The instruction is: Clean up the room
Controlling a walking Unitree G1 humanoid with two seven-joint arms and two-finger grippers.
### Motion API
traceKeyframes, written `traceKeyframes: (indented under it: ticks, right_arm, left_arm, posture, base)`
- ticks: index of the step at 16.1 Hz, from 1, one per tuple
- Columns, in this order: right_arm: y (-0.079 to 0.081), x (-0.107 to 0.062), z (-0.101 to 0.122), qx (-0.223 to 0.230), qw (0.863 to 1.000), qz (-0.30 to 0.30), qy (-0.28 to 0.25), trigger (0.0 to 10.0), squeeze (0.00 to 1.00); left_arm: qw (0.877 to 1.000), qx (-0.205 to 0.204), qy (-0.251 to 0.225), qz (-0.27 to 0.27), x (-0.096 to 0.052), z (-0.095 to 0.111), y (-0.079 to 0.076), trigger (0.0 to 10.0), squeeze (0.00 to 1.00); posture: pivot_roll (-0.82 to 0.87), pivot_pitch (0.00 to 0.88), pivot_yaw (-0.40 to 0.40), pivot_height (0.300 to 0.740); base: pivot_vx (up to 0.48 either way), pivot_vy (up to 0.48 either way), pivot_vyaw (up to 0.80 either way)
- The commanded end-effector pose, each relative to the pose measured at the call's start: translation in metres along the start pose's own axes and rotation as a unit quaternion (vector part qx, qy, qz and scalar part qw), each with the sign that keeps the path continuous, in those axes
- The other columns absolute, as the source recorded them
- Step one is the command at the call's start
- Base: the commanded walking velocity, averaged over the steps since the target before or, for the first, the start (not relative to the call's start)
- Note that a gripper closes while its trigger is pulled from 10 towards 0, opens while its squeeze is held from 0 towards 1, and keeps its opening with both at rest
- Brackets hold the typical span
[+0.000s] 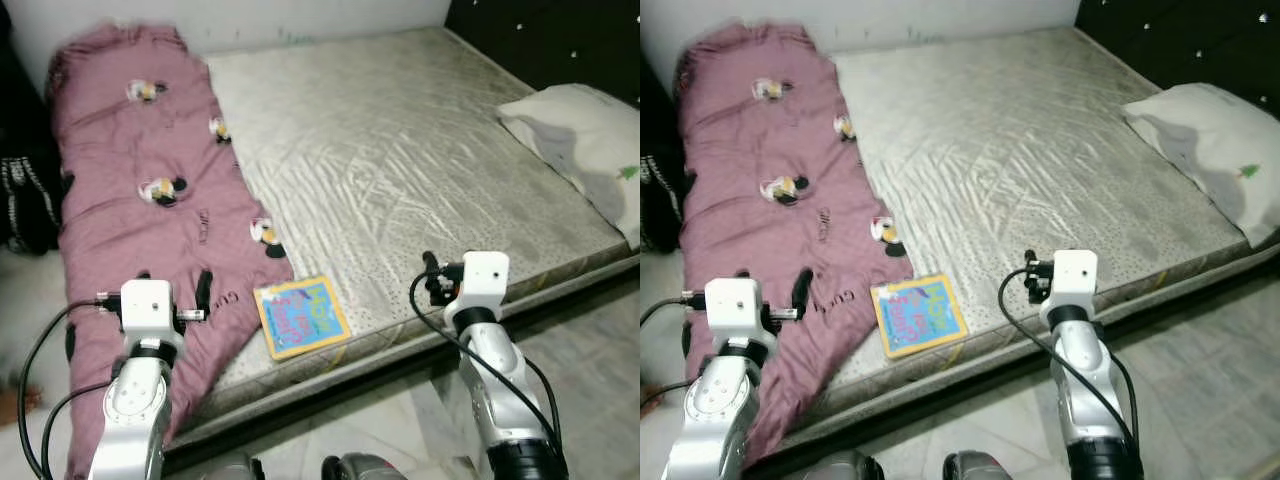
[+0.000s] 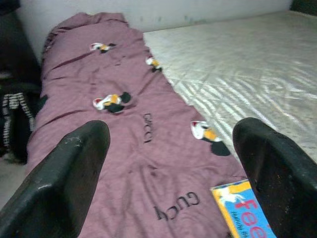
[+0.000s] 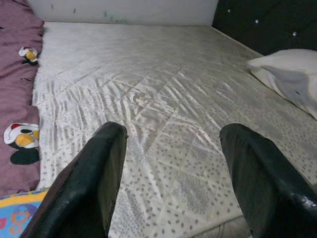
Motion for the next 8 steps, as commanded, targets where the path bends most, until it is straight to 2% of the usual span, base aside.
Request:
traceKeyframes:
  ticks: [1,3,8]
  right_arm:
    - [0.0027,0.0017,0.0048,-0.002,1.0,0.005,-0.005,10.0,0.0]
    - [0.0042,0.0041,0.0046,-0.003,1.0,0.006,-0.002,10.0,0.0]
    - [0.0035,0.0048,0.0033,-0.002,1.0,0.004,0.0,10.0,0.0]
  left_arm:
    - [1.0,0.007,0.016,0.009,-0.0028,-0.0061,0.0043,10.0,0.0]
    - [1.0,0.004,0.017,0.001,-0.0016,-0.0072,0.0018,10.0,0.0]
    - [1.0,0.005,0.019,-0.009,-0.0005,-0.0078,-0.0015,10.0,0.0]
  posture:
    - [0.01,0.025,-0.019,0.74]
    - [0.01,0.018,-0.023,0.74]
    - [0.01,0.016,-0.017,0.74]
  base:
    - [0.0,0.0,0.0]
    - [0.0,0.0,-0.24]
    - [0.0,0.0,-0.74]
Point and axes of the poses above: a point about 5 cm out from each wrist's last joint towards the gripper, its own x axis pointing out of the wrist towards the gripper, its own z axis along the axis of the wrist's last joint, y = z × x, the point moved 4 cm from there along x, pointing out of the wrist towards the gripper, and after that the axes turned 14 degrees about x, right-handed, at the moved point
